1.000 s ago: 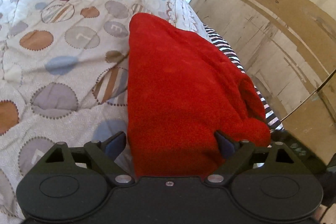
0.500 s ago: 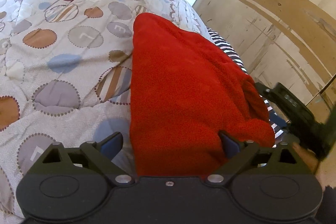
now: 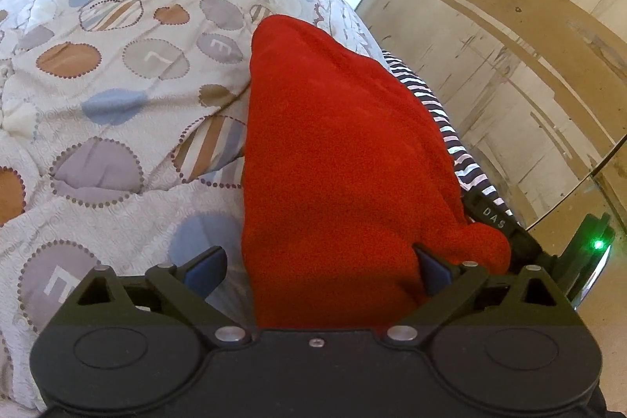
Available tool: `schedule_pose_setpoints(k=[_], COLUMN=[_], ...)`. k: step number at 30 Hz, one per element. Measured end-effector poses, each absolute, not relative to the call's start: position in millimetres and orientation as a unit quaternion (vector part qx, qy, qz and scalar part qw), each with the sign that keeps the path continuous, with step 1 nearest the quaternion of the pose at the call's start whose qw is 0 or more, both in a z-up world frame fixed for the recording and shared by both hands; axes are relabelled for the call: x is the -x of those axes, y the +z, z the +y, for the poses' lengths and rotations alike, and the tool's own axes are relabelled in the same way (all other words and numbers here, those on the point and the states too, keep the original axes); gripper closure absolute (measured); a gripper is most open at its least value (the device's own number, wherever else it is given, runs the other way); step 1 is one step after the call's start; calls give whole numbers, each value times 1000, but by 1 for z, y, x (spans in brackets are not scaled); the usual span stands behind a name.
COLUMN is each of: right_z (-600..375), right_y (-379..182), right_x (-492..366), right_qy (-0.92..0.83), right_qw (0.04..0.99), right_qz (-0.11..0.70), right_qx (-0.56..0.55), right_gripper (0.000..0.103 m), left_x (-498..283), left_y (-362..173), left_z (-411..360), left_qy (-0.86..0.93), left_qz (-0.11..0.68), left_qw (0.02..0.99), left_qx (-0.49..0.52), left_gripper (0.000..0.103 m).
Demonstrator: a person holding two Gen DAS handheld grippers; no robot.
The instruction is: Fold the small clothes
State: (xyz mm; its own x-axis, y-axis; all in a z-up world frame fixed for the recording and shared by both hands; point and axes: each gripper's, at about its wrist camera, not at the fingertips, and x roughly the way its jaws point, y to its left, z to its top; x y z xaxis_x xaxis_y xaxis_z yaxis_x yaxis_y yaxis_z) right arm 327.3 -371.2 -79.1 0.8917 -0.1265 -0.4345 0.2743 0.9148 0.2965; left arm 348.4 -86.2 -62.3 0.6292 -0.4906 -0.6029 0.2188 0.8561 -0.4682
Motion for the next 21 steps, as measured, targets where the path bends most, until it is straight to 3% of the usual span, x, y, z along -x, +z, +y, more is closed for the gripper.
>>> schedule_pose_setpoints(k=[8, 21], right_z=[-376, -372], right_y=[-79, -43], right_x=[-319, -268], right_qy=[-97, -103], right_qw=[958, 960], right_qz=[201, 203], right_qx=[-180, -162], right_gripper=[0, 0], left_x=[-353, -333], left_y=[-58, -27], left_z=[-80, -94], left_qy=[-196, -140], left_qz=[392, 387], left_qw=[878, 903], left_qx=[193, 122], left_gripper=[1, 1])
